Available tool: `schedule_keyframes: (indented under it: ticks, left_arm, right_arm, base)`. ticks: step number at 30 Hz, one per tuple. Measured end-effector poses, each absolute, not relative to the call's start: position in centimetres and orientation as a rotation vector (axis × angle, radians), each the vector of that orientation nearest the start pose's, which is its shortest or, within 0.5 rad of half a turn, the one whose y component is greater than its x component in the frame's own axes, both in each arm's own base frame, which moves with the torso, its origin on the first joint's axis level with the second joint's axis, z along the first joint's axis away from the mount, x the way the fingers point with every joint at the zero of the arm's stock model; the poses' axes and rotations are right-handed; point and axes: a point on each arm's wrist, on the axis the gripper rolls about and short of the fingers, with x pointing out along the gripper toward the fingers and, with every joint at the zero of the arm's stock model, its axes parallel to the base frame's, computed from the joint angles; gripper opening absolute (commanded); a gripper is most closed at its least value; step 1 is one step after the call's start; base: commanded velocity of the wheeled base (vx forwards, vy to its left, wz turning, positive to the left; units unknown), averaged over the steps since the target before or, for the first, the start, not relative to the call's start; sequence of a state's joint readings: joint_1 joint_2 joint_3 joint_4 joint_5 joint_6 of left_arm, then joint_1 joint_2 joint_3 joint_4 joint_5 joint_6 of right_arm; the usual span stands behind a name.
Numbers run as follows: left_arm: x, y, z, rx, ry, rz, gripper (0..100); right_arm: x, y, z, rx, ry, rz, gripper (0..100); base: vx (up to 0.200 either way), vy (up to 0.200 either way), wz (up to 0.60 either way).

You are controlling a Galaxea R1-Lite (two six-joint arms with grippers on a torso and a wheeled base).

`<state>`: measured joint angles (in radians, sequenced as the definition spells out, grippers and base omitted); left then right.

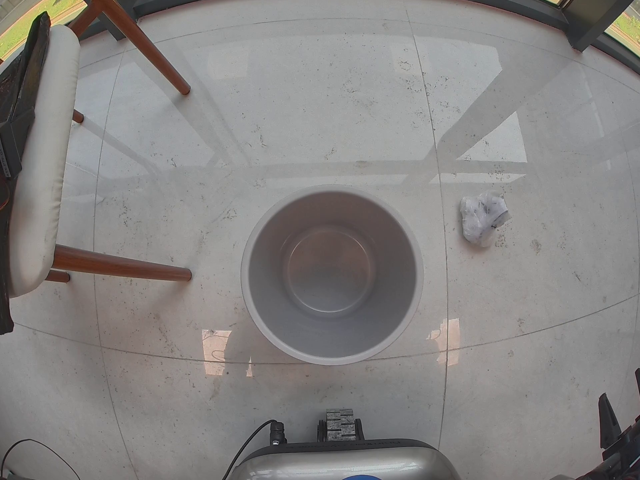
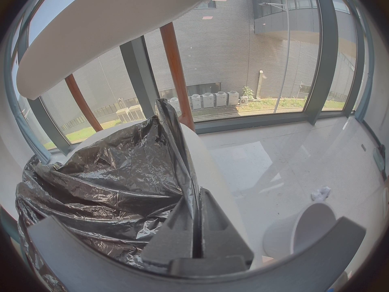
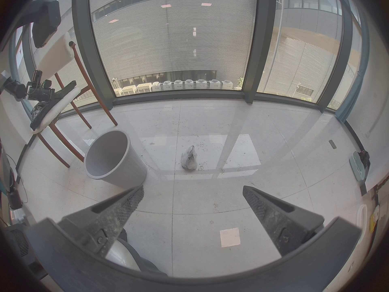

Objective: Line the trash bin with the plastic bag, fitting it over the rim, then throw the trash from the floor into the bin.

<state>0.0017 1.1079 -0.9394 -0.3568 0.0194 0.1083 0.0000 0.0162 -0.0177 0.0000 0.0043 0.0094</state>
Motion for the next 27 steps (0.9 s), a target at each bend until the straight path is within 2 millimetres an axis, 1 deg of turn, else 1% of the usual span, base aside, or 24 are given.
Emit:
schedule_keyframes:
  ticks: [5,9,14,18,20,22,27]
  left_arm:
    - [14.6,-1.3,33.6,0.064,-0.082,-0.067,0]
    - [13.4,-3.1,34.0,0.015,0.011,-0.215,0]
    - [11.3,-5.6,34.4,-0.015,0.113,-0.454,0]
    - [9.7,-7.3,34.5,-0.03,0.159,-0.696,0]
    - [9.2,-8.1,34.5,-0.037,0.177,-0.832,0]
    - [9.1,-8.9,34.4,-0.044,0.187,-0.947,0]
    - [10.4,-10.9,33.7,-0.085,0.16,-1.078,0]
  right_arm:
    - [-2.3,0.0,8.1,0.009,-0.001,0.004,100]
    - [-2.3,0.0,8.1,0.008,-0.001,0.003,100]
    - [-2.3,0.0,8.1,0.007,-0.001,0.003,100]
    - [-2.3,0.0,8.1,0.007,-0.001,0.003,100]
    - [-2.3,0.0,8.1,0.007,-0.001,0.003,100]
    - [-2.3,0.0,8.1,0.007,-0.001,0.003,100]
    - [-2.3,0.0,8.1,0.007,-0.001,0.003,100]
  base:
    - [0.0,0.0,0.0]
    - [0.0,0.0,0.0]
    - [0.0,0.0,0.0]
    - [0.0,0.0,0.0]
    - [0.0,0.0,0.0]
    - [0.0,0.0,0.0]
    - [0.0,0.0,0.0]
